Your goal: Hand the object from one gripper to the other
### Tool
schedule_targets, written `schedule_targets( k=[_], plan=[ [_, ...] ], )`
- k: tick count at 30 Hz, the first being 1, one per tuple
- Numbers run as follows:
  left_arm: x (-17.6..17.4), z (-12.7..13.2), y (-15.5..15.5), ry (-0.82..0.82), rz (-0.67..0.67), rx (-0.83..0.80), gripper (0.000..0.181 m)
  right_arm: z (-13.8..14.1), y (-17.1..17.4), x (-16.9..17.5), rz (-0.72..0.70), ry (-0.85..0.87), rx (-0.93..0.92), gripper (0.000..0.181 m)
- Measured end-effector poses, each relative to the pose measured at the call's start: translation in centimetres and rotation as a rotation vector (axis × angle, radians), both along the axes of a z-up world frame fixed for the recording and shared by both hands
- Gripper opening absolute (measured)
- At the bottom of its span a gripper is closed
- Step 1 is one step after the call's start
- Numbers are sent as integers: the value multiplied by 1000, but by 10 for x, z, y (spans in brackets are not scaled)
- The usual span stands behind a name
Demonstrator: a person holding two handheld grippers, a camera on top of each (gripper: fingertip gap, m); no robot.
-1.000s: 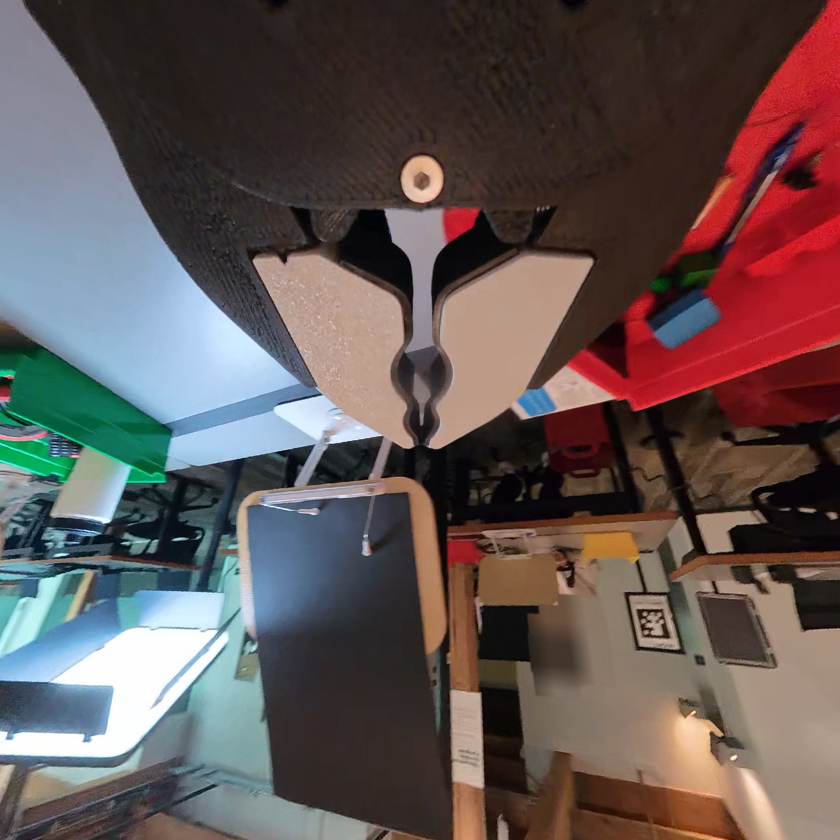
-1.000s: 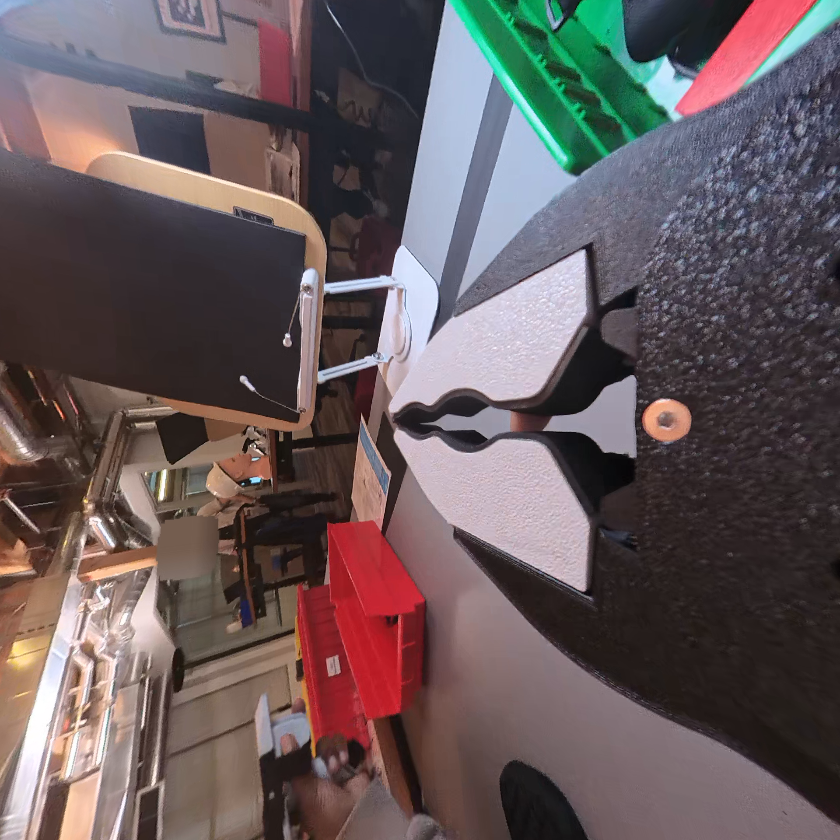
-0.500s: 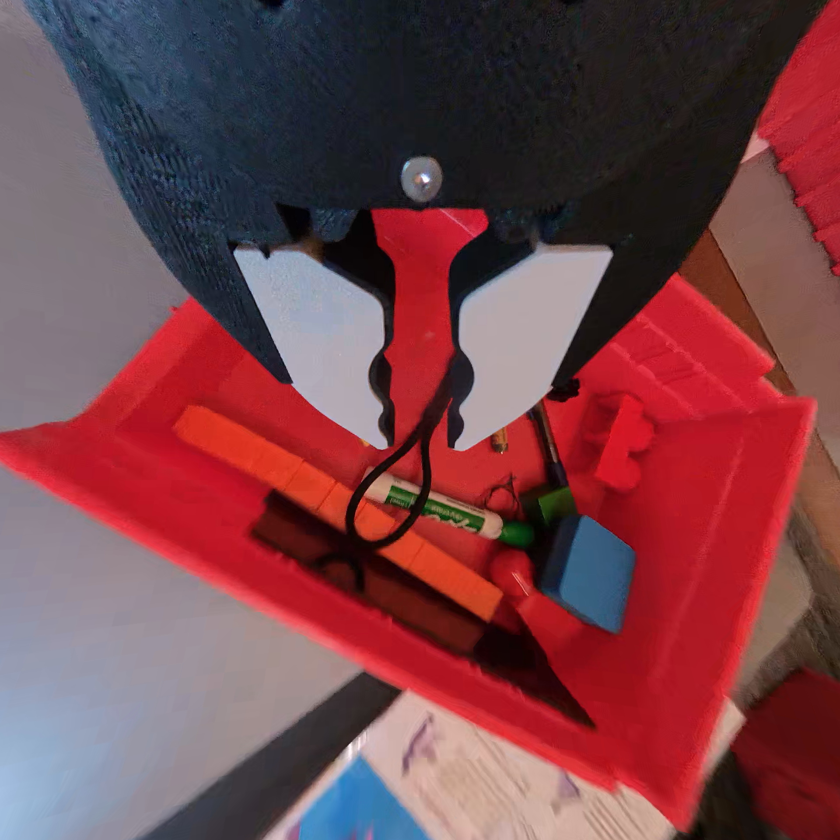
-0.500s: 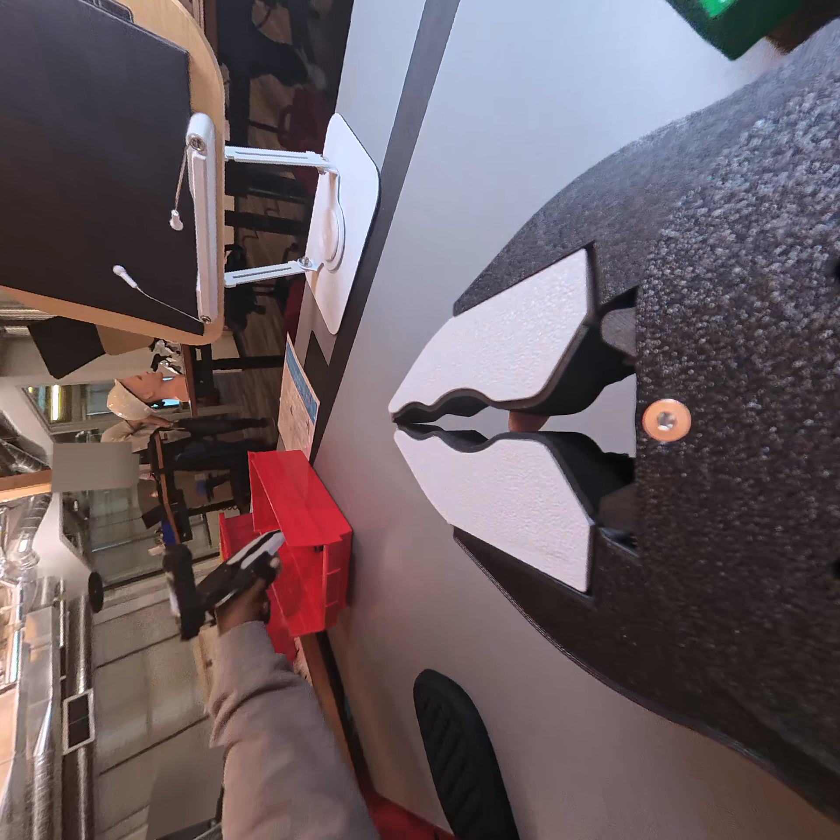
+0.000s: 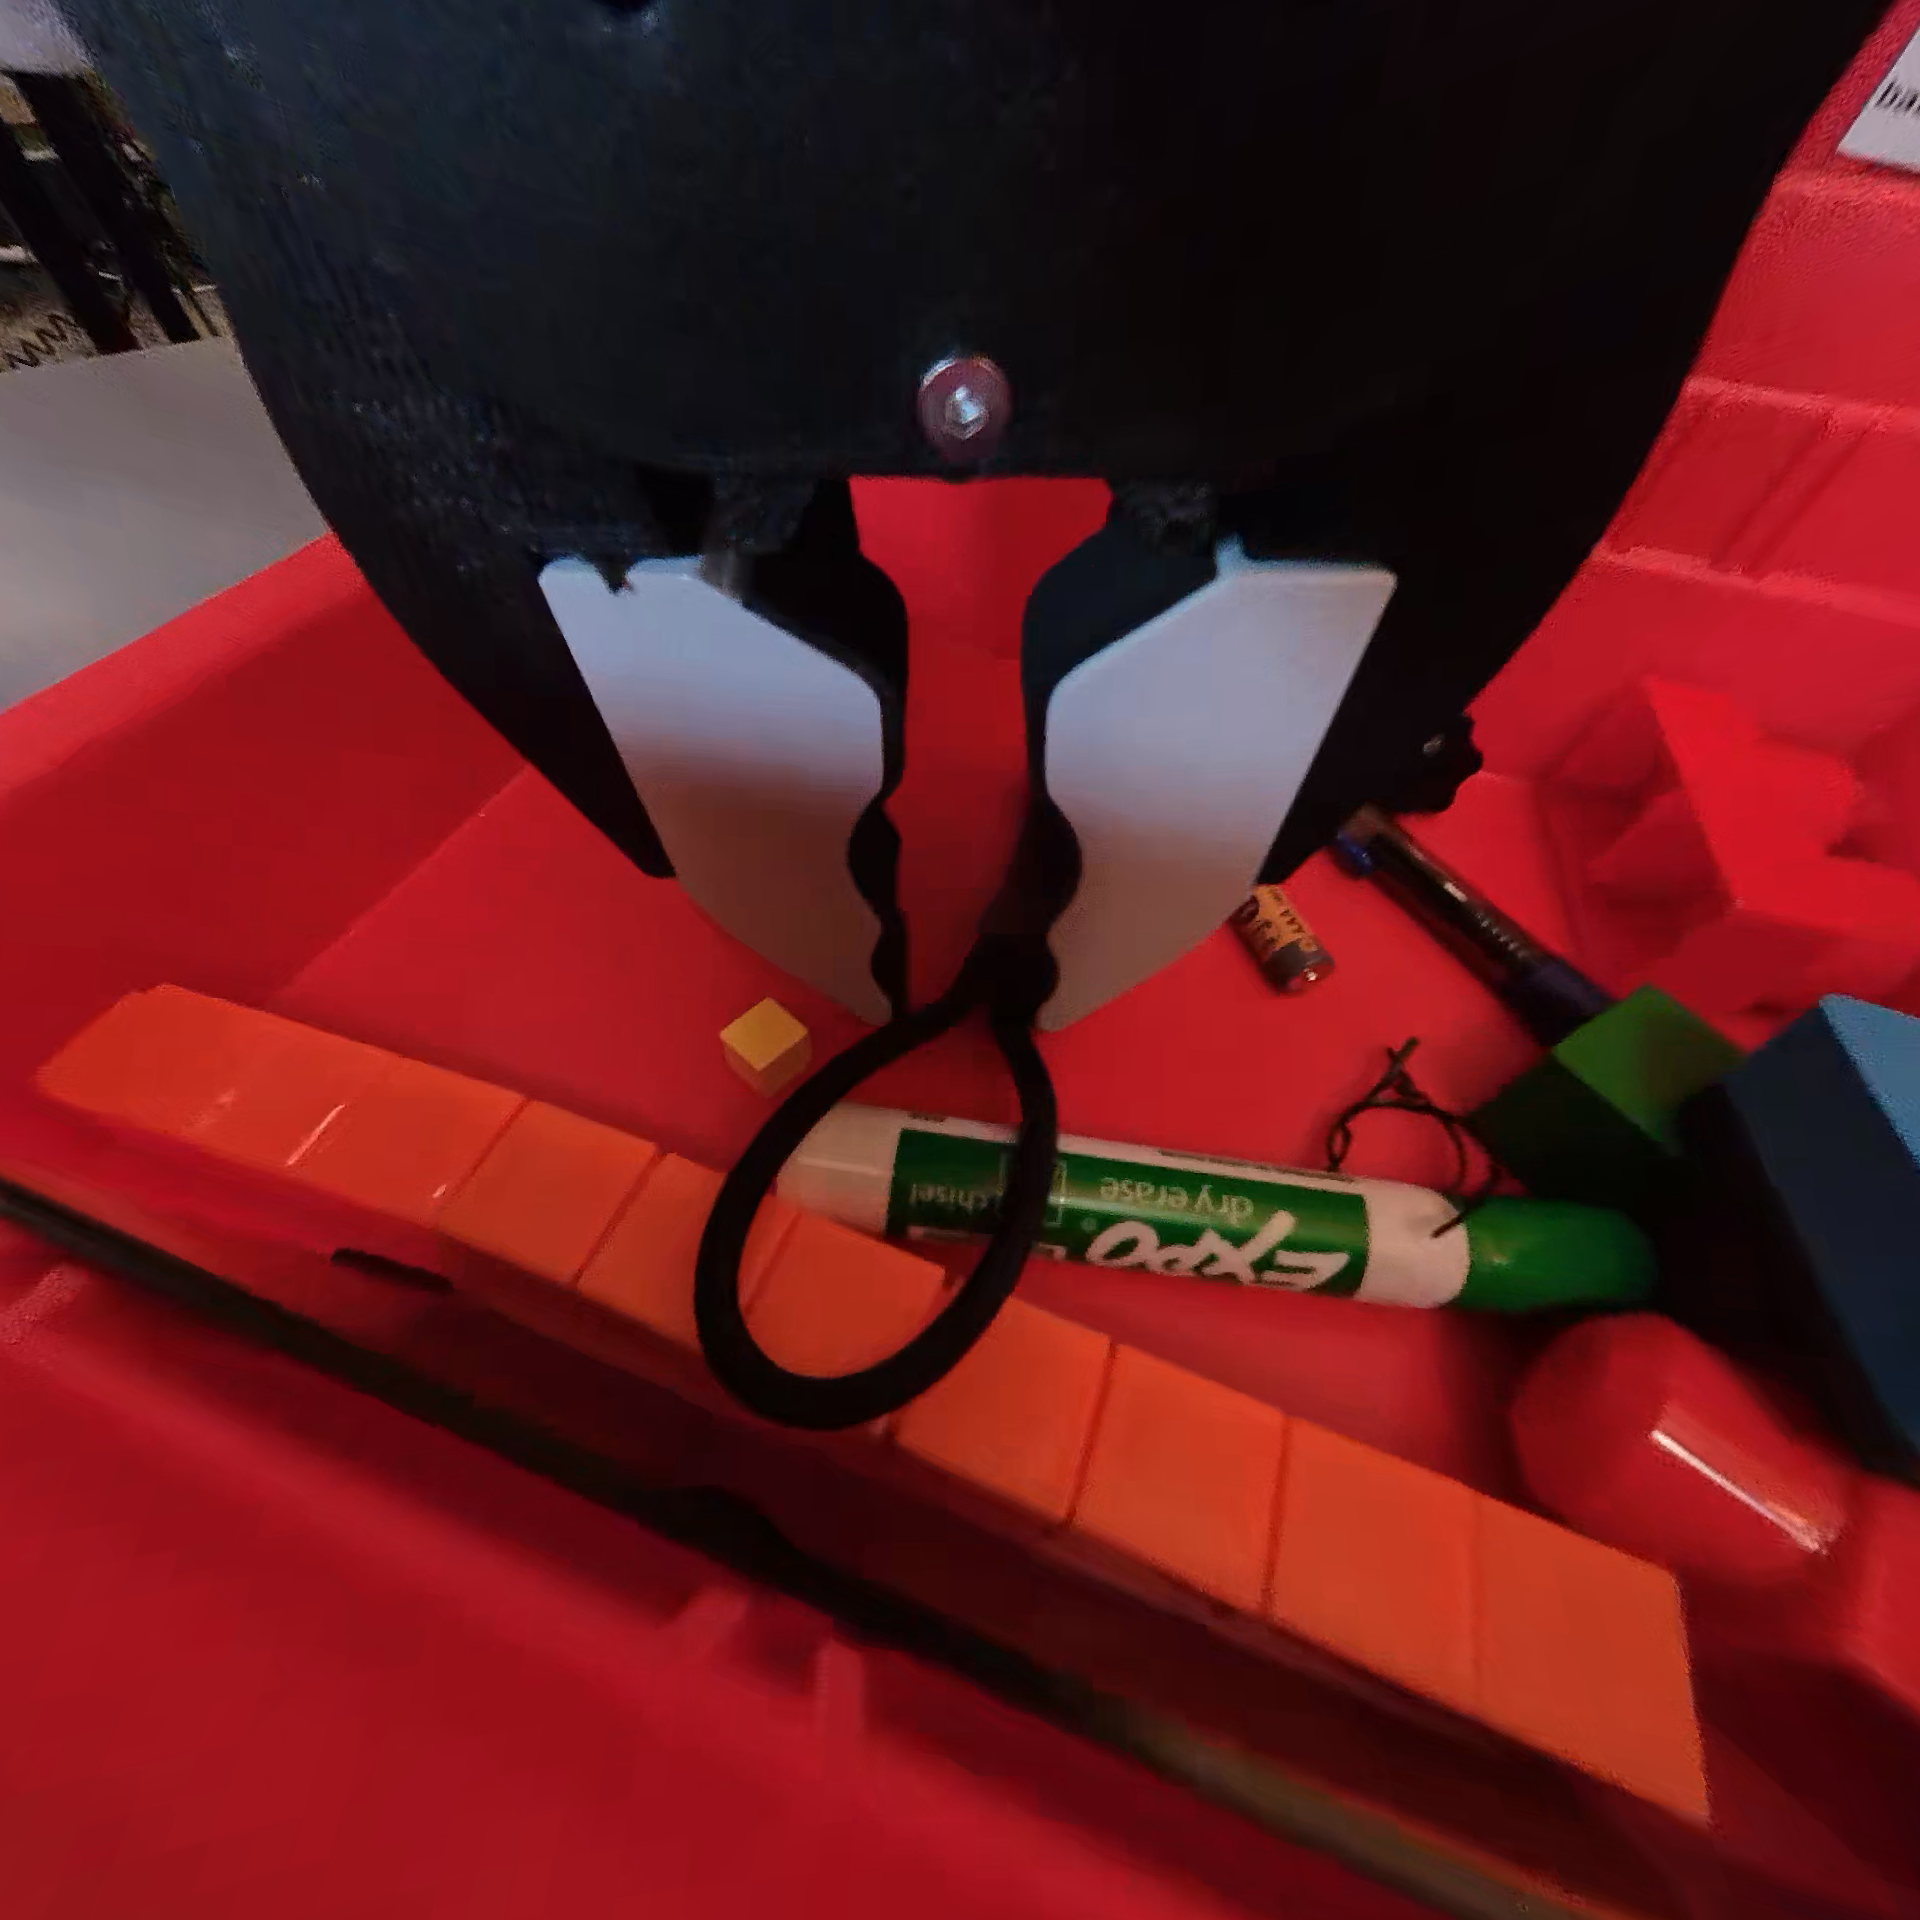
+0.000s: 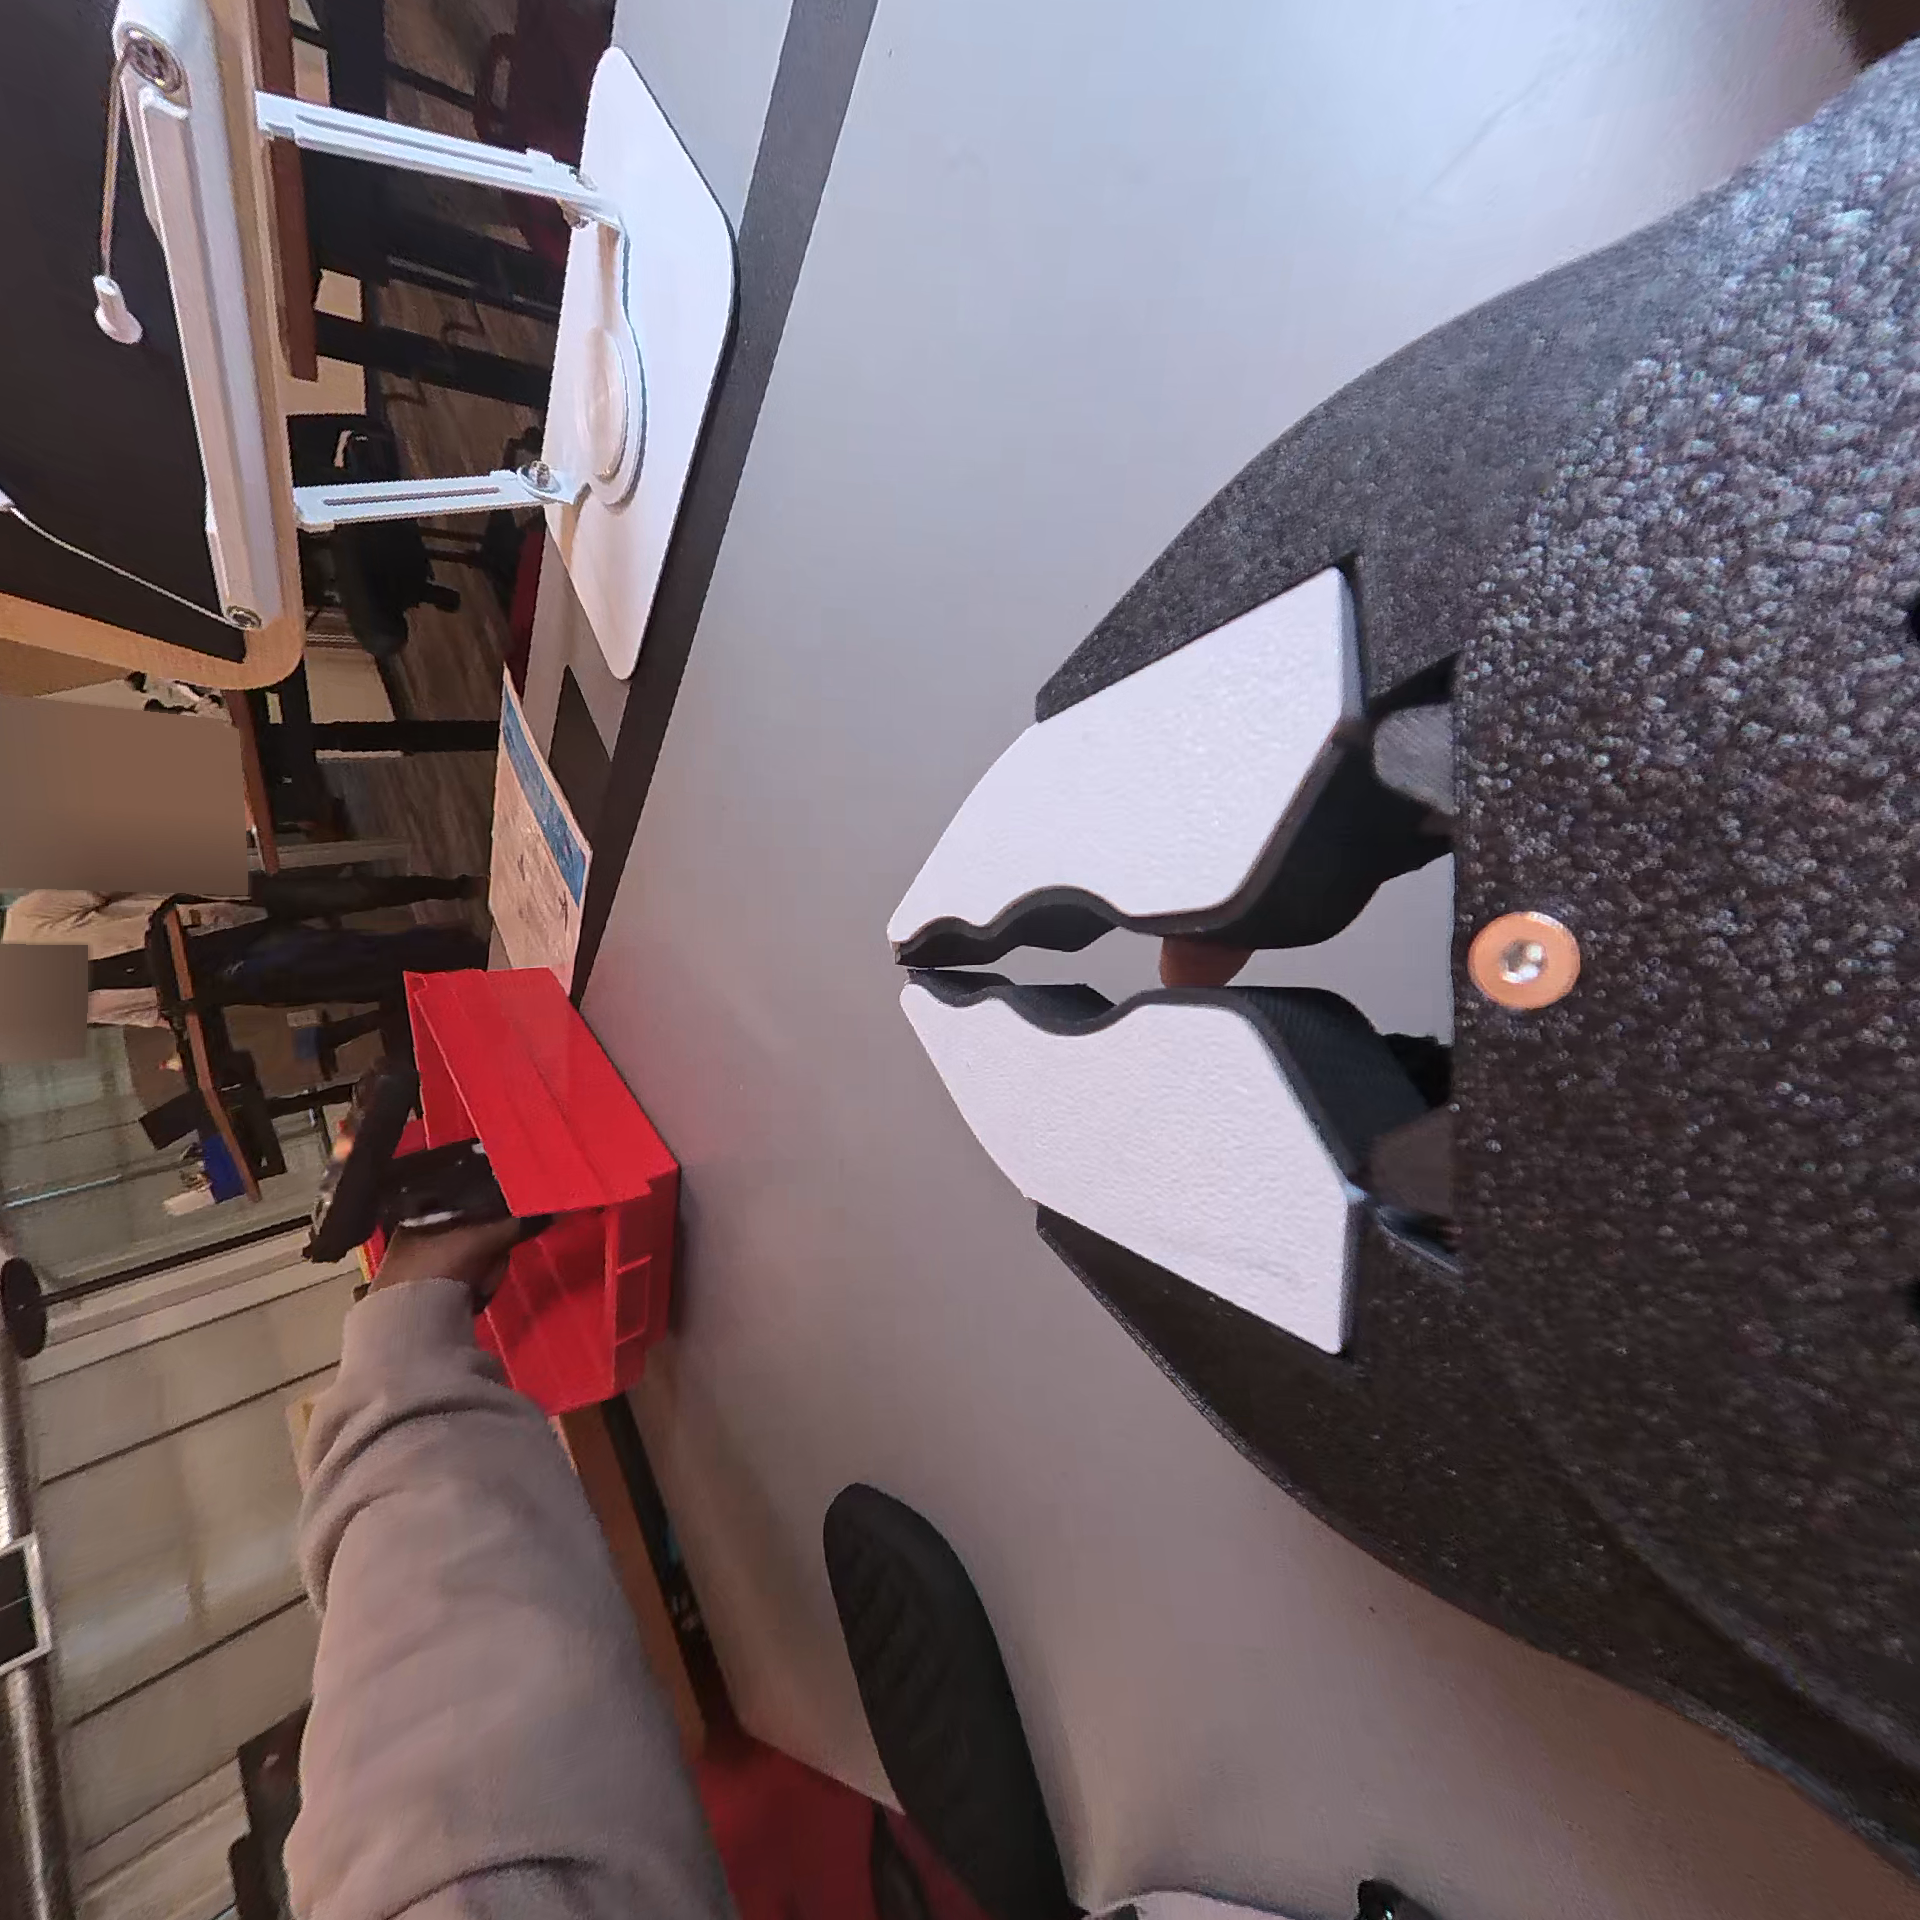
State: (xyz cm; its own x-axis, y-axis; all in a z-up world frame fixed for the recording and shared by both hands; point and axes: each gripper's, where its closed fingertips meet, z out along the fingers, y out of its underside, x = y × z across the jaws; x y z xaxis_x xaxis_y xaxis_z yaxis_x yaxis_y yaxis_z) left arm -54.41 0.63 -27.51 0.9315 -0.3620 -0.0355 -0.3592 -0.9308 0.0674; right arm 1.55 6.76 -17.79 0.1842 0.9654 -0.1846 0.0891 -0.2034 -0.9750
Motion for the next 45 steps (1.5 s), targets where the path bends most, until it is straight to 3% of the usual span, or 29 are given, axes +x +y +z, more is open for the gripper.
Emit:
schedule_targets(
  k=[1,5,7,10,13,15,18,22,25,28,30,33,37,40,43,45],
  plan=[
    [2,0,1,-9,6,10,10,0,-1,0,1,1,-2,0],
    [-7,5,0,104,7,57,7,4,-8,-1,8,3,20,0],
    [-12,20,-4,163,0,89,7,6,-13,-2,12,-6,61,0],
    [-15,61,-7,210,30,202,7,9,-22,-4,11,-30,126,0],
    [0,120,1,229,29,412,8,16,-29,-8,-11,-33,193,0],
    [39,167,13,158,-13,624,7,23,-32,-12,-36,-23,226,0],
    [139,225,19,-114,-144,915,7,43,-37,-22,-78,20,253,1],
    [294,262,-3,-611,-354,1125,7,71,-59,-47,-53,61,250,17],
    [390,257,-27,-987,-429,1155,8,73,-86,-68,33,26,268,41],
    [453,233,-43,-1342,-411,1097,7,60,-97,-77,37,-14,357,45],
    [475,208,-42,-1493,-357,1027,8,39,-97,-77,48,-72,411,40],
    [486,173,-40,-1611,-284,874,8,14,-99,-75,77,-123,420,13],
    [474,156,-31,-1509,-256,875,8,9,-100,-72,124,-153,407,13],
    [464,144,-24,-1372,-264,890,11,12,-105,-67,207,-105,234,13],
    [452,144,-16,-1252,-268,972,19,17,-97,-59,213,-45,108,13],
    [437,153,-8,-1155,-256,1110,21,22,-86,-54,174,-13,84,13]
  ],
)
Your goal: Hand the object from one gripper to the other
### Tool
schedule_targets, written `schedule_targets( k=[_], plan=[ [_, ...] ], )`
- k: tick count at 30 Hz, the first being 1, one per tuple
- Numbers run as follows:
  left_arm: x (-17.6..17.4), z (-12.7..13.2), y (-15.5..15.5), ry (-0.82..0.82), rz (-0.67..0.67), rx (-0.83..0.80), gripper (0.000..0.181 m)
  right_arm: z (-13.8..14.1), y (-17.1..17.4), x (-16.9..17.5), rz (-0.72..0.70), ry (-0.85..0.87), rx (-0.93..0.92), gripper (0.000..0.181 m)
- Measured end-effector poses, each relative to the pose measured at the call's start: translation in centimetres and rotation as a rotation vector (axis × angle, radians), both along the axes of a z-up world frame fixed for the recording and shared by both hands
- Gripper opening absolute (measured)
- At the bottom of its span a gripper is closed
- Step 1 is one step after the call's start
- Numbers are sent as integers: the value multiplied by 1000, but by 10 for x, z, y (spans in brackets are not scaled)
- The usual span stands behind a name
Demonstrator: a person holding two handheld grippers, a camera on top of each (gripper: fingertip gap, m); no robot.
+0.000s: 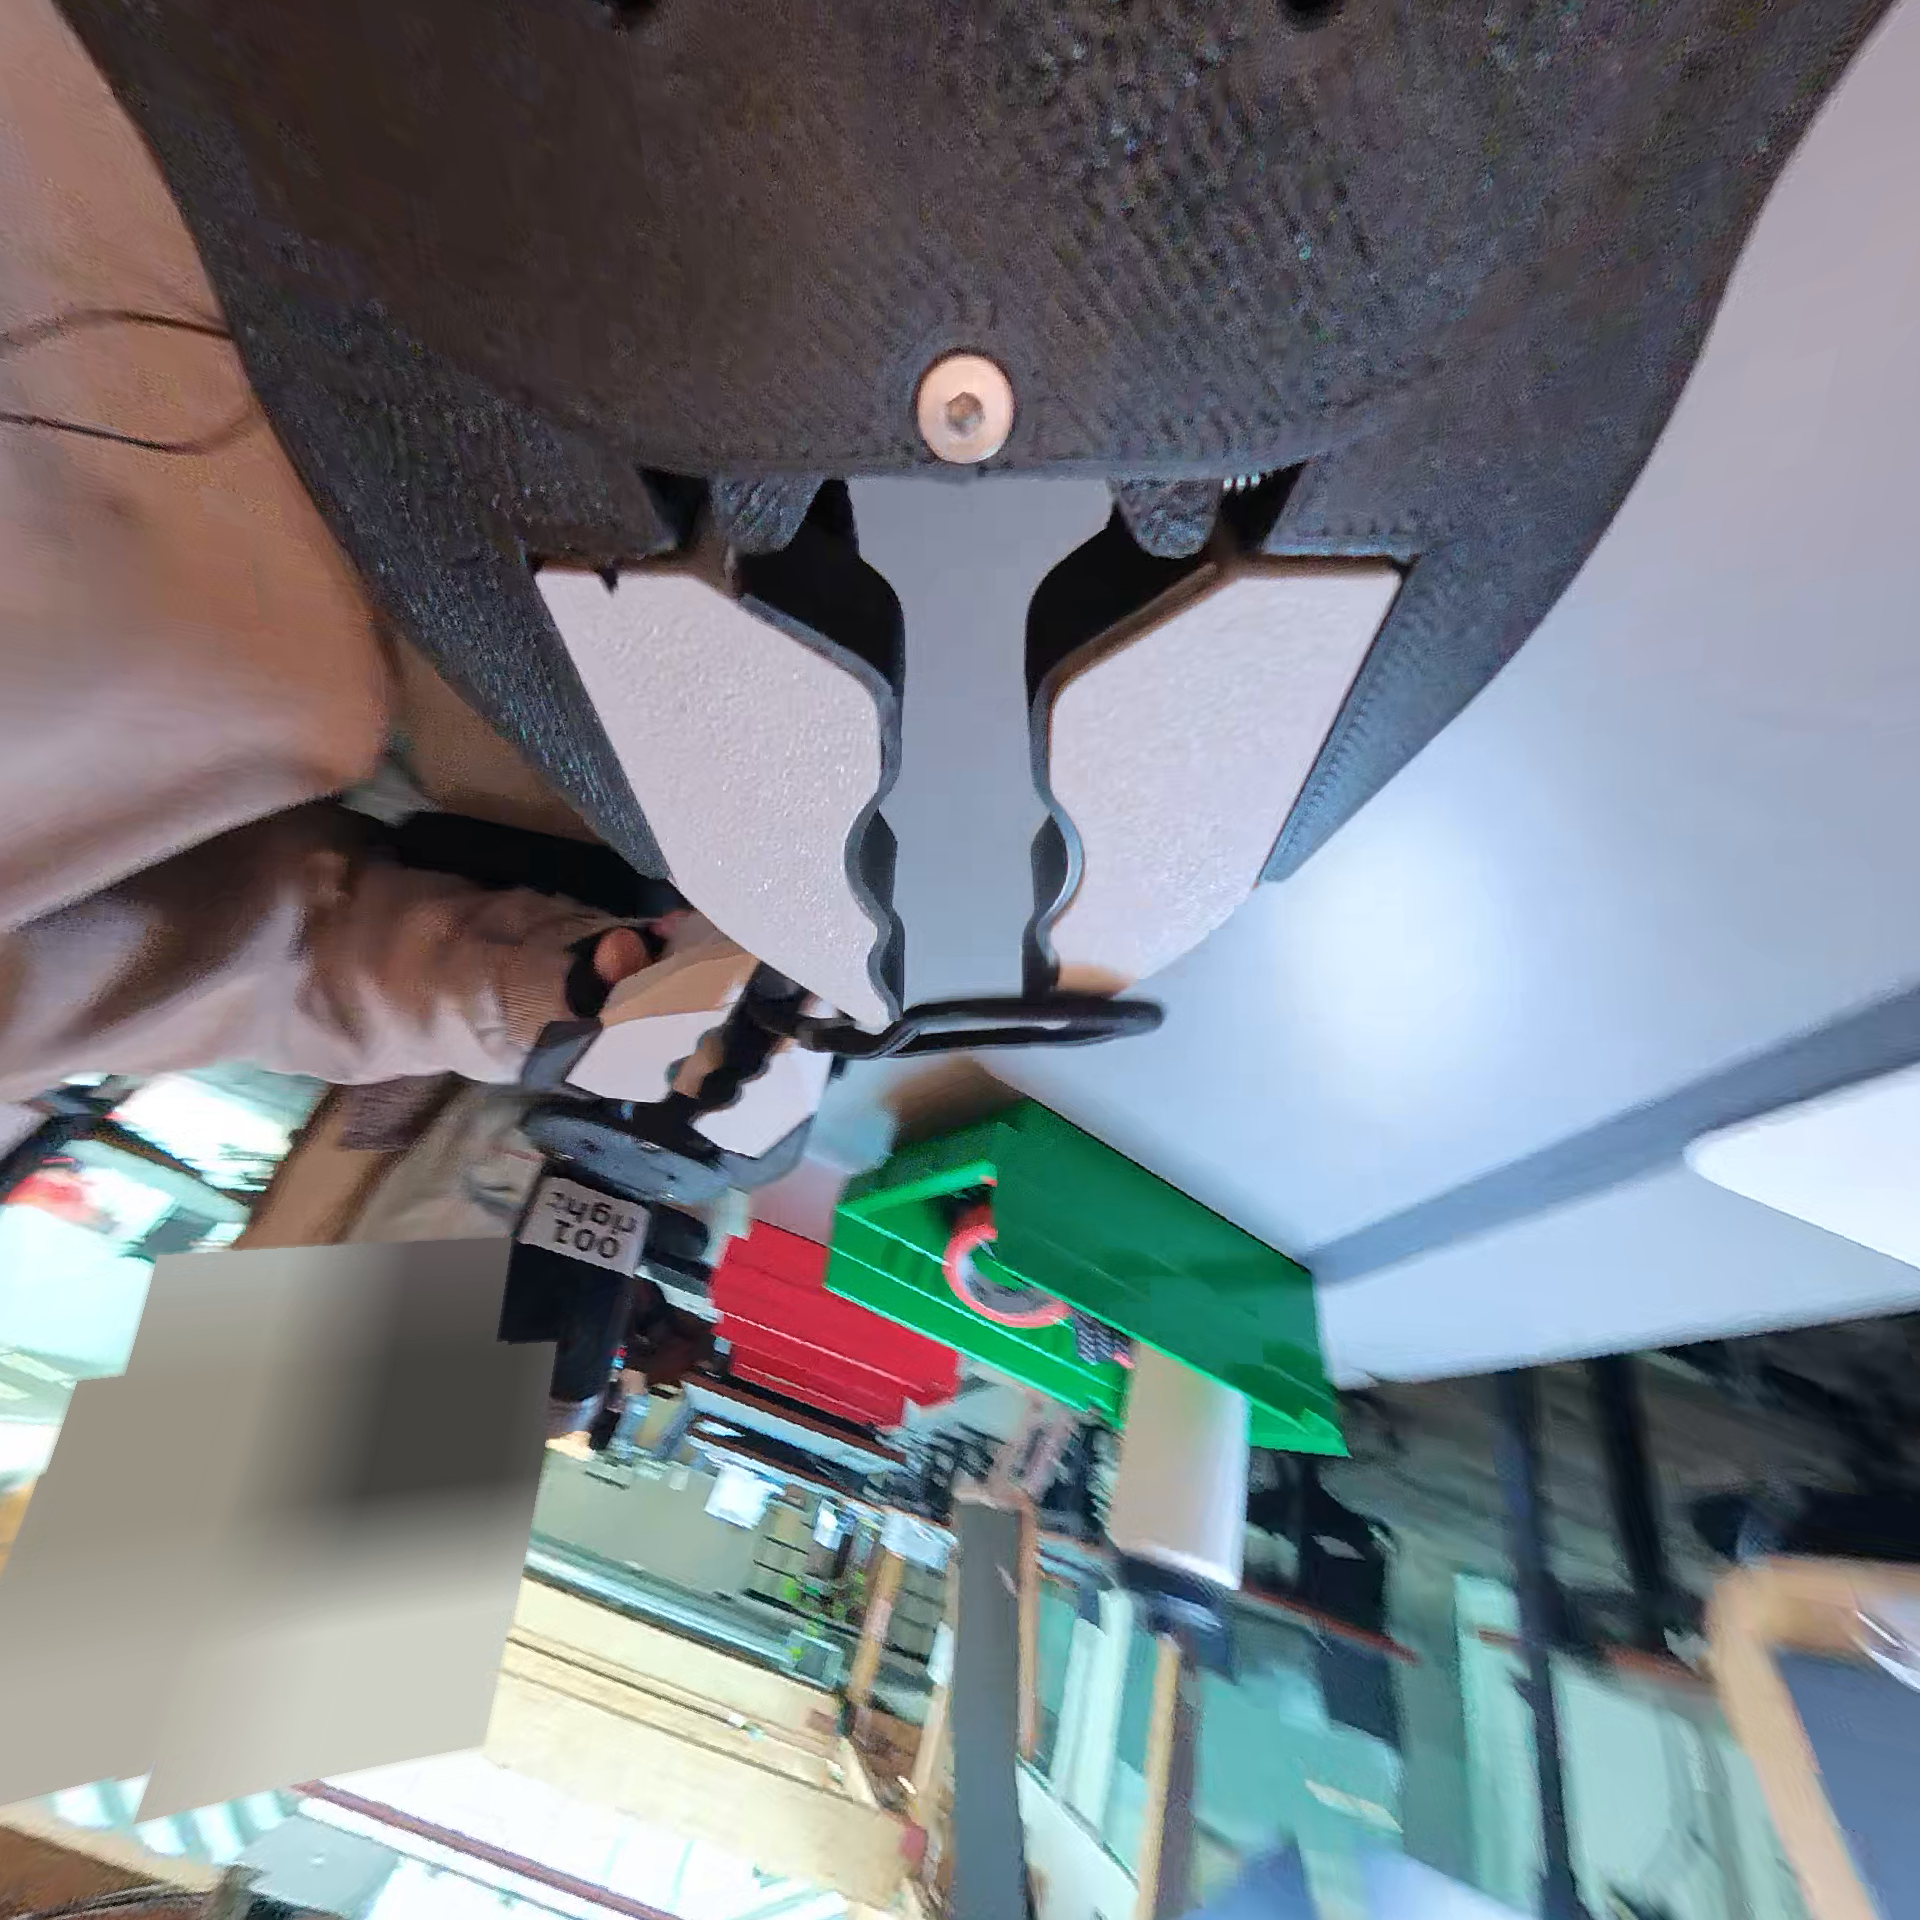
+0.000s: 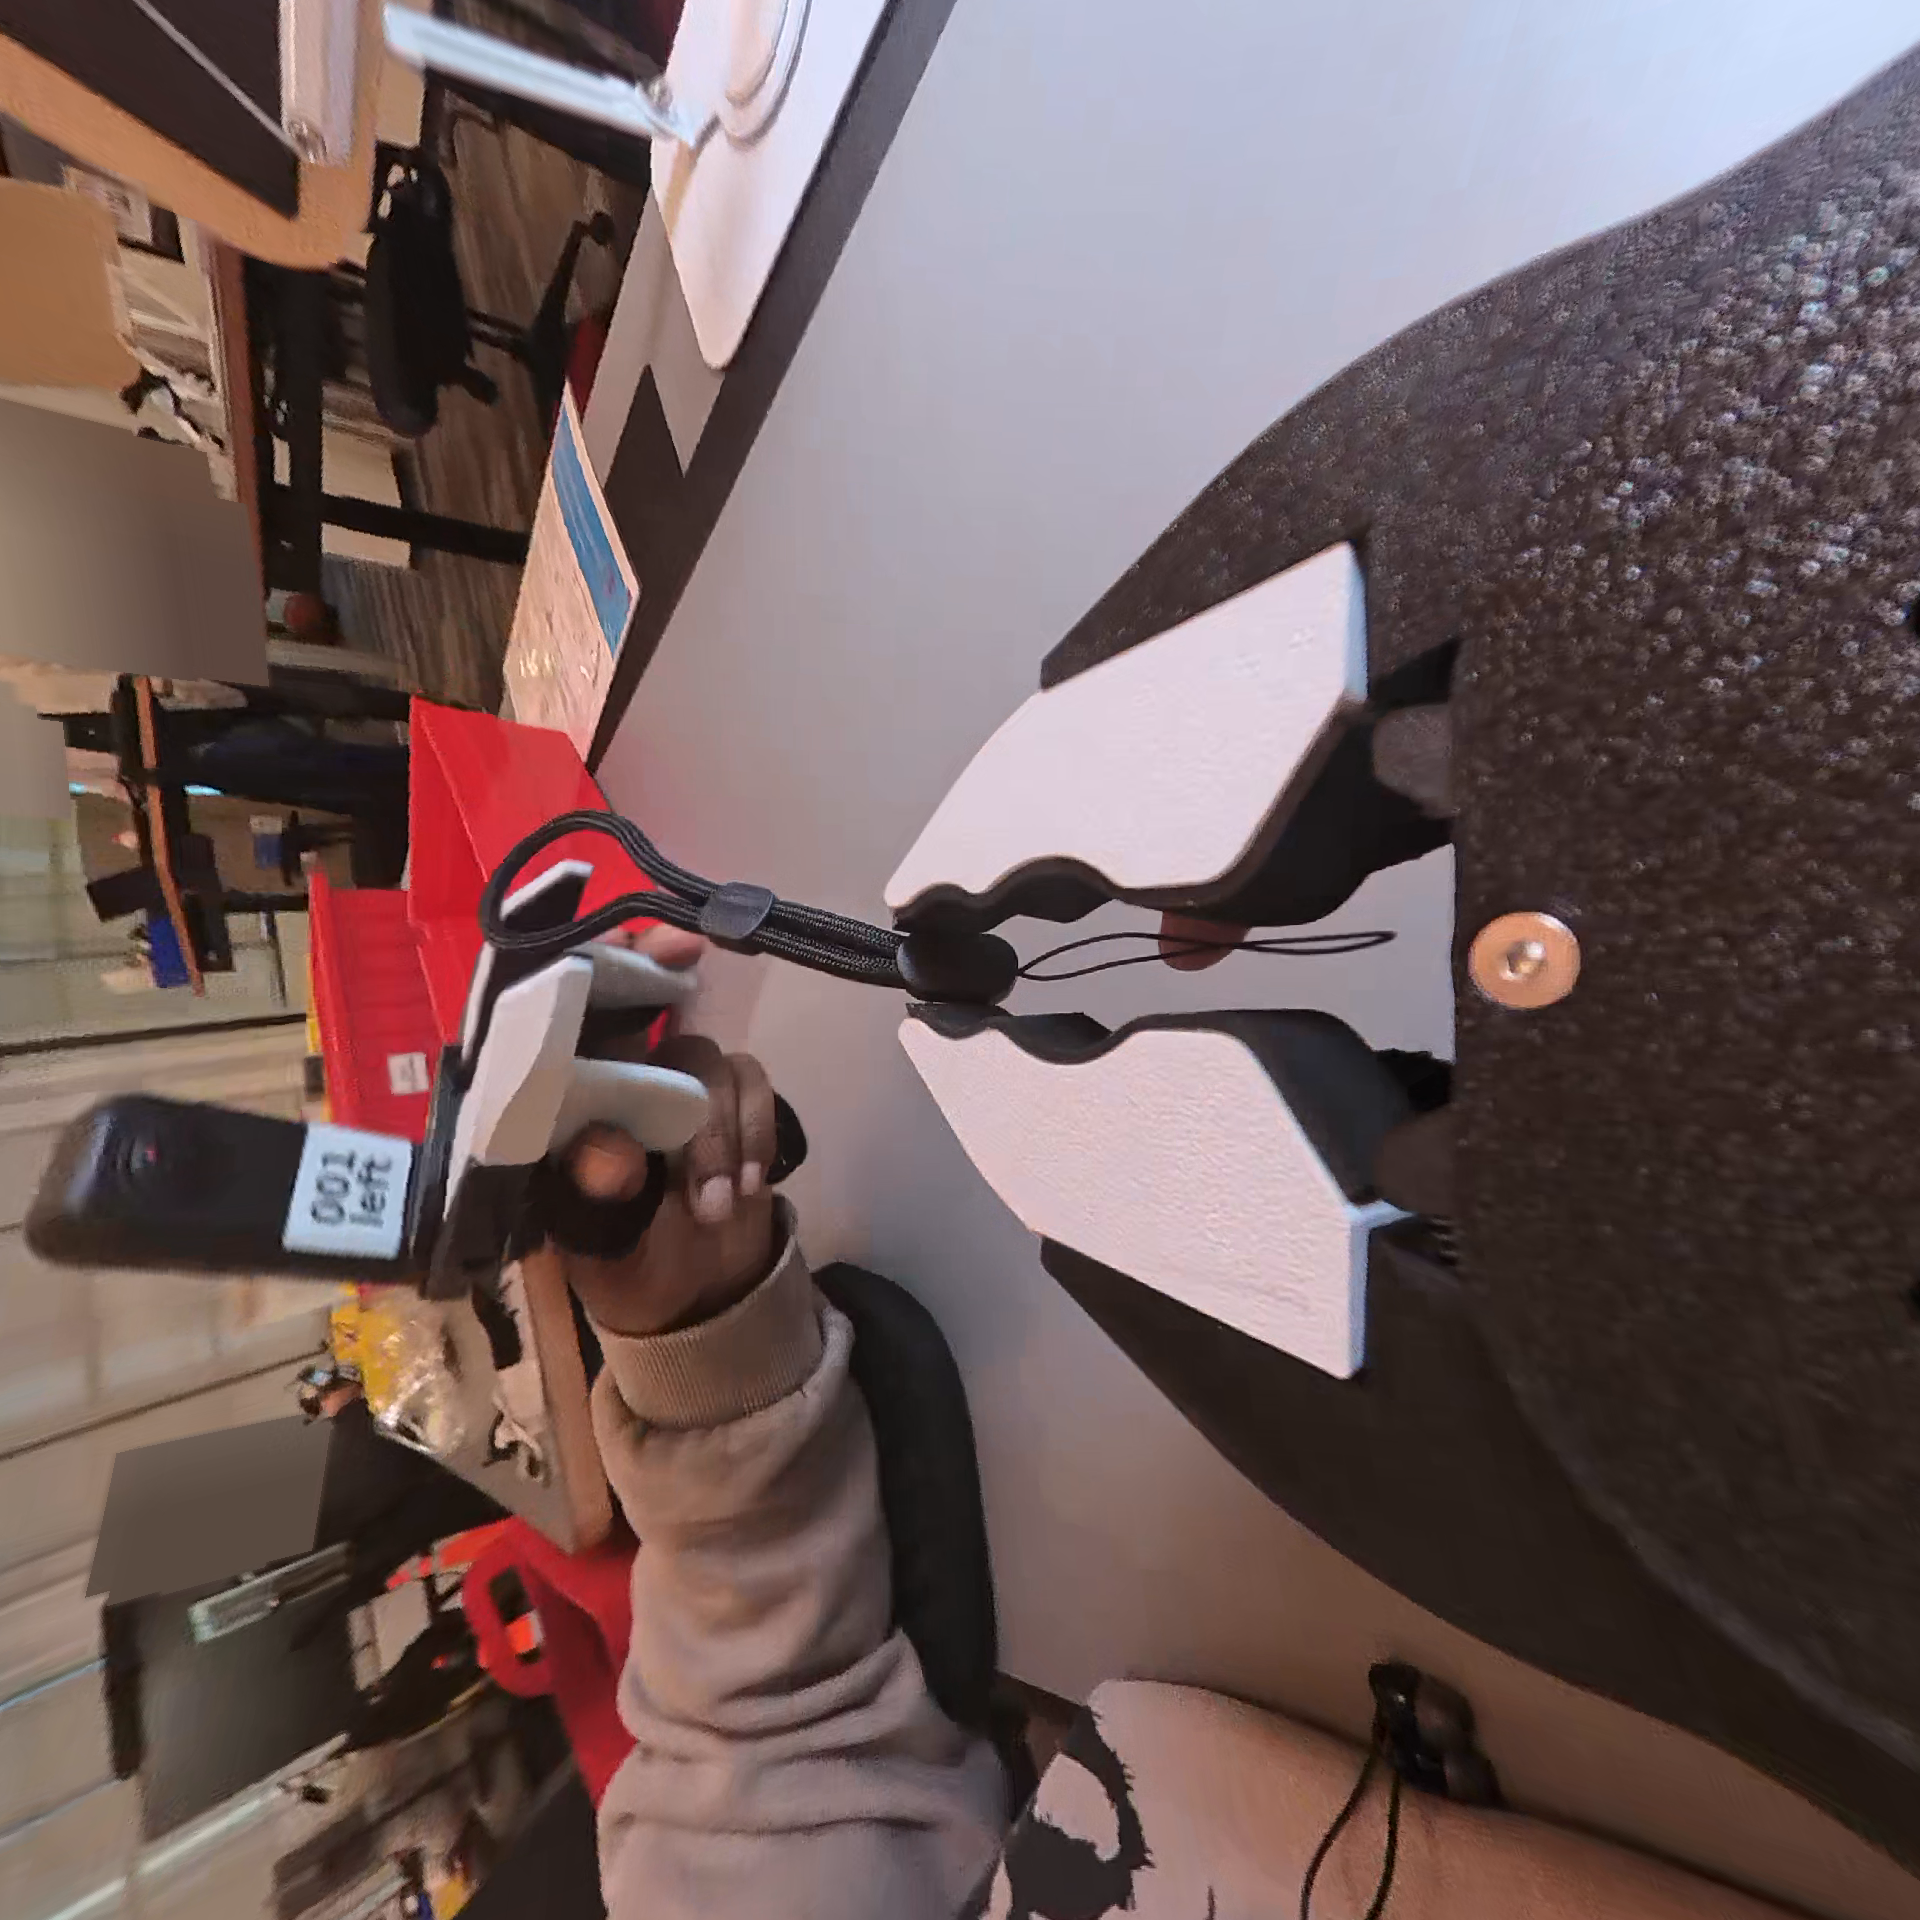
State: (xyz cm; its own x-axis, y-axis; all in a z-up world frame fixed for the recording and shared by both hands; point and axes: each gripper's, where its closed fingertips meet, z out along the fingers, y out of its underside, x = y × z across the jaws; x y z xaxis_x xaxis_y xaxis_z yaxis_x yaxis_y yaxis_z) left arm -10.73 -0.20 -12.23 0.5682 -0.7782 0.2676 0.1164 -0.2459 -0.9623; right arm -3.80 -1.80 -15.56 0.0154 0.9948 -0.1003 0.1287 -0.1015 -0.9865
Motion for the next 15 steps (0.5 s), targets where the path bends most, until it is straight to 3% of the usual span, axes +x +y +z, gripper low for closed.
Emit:
schedule_targets(
  k=[2,5,11,13,15],
  plan=[
    [-14,11,4,72,116,127,24,3,10,5,-35,11,-11,13],
    [-12,9,-2,309,174,295,30,-7,17,6,-58,-60,-14,13],
    [34,-62,-15,940,49,493,36,-41,-14,-5,70,-226,-34,13],
    [42,-85,-20,1075,-12,538,22,-47,-22,-7,90,-263,-19,12],
    [50,-92,-26,1082,-55,548,0,-48,-25,-7,96,-279,-23,12]
  ],
)
